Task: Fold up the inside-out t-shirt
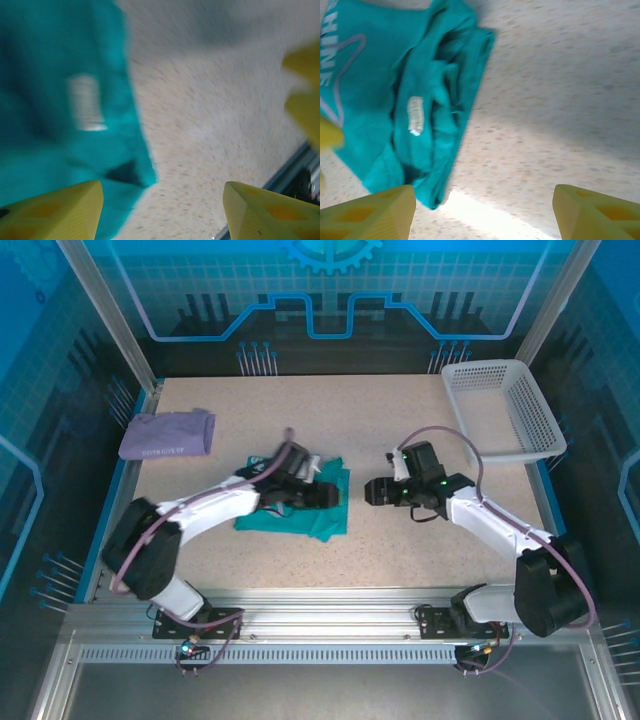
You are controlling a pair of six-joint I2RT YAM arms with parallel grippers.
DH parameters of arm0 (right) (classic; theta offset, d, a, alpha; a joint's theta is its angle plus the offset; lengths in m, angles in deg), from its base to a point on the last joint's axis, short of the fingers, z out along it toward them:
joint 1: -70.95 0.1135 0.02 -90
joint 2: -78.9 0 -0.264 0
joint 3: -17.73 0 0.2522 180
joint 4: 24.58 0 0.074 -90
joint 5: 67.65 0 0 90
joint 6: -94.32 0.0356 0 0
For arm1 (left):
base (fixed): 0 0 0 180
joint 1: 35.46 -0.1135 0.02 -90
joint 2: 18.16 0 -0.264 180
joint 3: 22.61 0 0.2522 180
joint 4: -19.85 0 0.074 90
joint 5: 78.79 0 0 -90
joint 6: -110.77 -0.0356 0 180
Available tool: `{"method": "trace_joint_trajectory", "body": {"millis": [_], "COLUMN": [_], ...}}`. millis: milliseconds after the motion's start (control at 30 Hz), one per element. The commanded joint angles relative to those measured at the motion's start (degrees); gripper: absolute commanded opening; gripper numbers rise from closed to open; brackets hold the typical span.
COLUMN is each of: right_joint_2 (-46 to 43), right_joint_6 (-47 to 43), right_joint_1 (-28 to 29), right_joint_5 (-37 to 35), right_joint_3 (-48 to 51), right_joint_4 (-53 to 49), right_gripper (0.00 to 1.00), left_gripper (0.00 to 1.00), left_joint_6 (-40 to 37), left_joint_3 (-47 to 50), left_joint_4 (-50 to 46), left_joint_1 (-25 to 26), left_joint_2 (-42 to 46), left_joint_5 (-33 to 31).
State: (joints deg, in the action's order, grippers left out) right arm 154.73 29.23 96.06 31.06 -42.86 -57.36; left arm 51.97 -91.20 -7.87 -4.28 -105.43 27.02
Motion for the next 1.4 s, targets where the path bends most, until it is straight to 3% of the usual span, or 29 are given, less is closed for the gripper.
{"method": "trace_joint_trajectory", "body": {"millis": [0,100,200,333,467,633,833,900,1000,1100,1233,1367], "right_joint_2": [3.03,7.50,12.78,19.22,23.75,26.44,29.38,28.12,25.10,21.41,19.79,21.42], "right_joint_6": [2.83,3.48,4.53,7.79,7.38,4.00,-2.76,-4.57,-5.88,-6.47,-5.03,-2.40], "right_joint_1": [7.06,14.07,18.33,19.32,17.62,12.26,2.80,-0.73,-4.73,-5.86,-3.92,-2.05], "right_joint_5": [3.21,4.88,7.29,10.00,8.37,6.59,6.11,6.06,5.94,4.95,4.36,1.85], "right_joint_3": [-0.28,-2.68,-6.06,-7.83,-11.08,-14.12,-22.73,-24.47,-24.04,-20.29,-15.74,-14.57], "right_joint_4": [4.69,6.61,8.01,8.56,2.91,-0.70,-5.48,-6.70,-8.13,-7.82,-5.75,-4.51], "right_gripper": [0.71,0.70,0.69,0.66,0.66,0.65,0.66,0.67,0.69,0.71,0.74,0.79], "left_gripper": [0.66,0.66,0.66,0.66,0.66,0.66,0.65,0.66,0.66,0.67,0.68,0.80], "left_joint_6": [2.14,2.89,2.29,0.47,-0.17,2.63,14.11,13.48,8.34,2.37,1.77,-4.67], "left_joint_3": [5.66,9.16,10.16,11.52,15.96,21.62,24.13,20.30,13.52,11.13,9.34,1.17], "left_joint_4": [-2.20,-1.36,-1.74,-3.13,-3.09,-1.68,10.10,14.37,13.89,10.57,10.19,4.60], "left_joint_1": [-11.49,-20.43,-25.24,-25.56,-24.05,-14.15,8.55,15.22,18.04,14.83,0.61,-8.13], "left_joint_2": [5.17,7.19,6.02,4.13,4.15,8.02,11.50,9.15,5.34,6.72,6.89,-0.07], "left_joint_5": [-2.77,-4.21,-3.92,-3.18,-0.51,0.77,0.88,2.70,7.13,4.83,4.80,-3.21]}}
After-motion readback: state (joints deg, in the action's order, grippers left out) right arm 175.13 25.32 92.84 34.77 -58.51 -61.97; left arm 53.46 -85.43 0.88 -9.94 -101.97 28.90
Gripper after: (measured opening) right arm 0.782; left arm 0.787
